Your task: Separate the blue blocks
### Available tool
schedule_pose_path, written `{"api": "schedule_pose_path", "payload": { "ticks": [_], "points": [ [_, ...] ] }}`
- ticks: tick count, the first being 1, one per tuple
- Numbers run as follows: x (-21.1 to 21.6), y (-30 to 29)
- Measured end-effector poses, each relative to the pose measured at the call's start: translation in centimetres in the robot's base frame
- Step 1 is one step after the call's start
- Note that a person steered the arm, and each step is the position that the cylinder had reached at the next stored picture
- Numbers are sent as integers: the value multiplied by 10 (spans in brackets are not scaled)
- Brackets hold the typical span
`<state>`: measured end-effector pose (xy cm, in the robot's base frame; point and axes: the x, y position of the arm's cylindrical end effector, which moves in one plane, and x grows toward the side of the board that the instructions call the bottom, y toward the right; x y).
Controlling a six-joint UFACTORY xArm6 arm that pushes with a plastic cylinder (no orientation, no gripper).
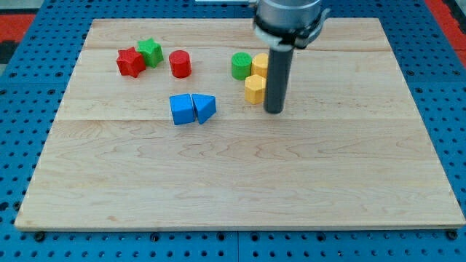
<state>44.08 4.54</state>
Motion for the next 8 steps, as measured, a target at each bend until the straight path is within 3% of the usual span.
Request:
{"api": "schedule_pose_path", "payload": {
  "ticks": [2, 5, 8],
  "points": [
    [18, -73],
    [4, -88],
    [-3, -143]
  ]
}}
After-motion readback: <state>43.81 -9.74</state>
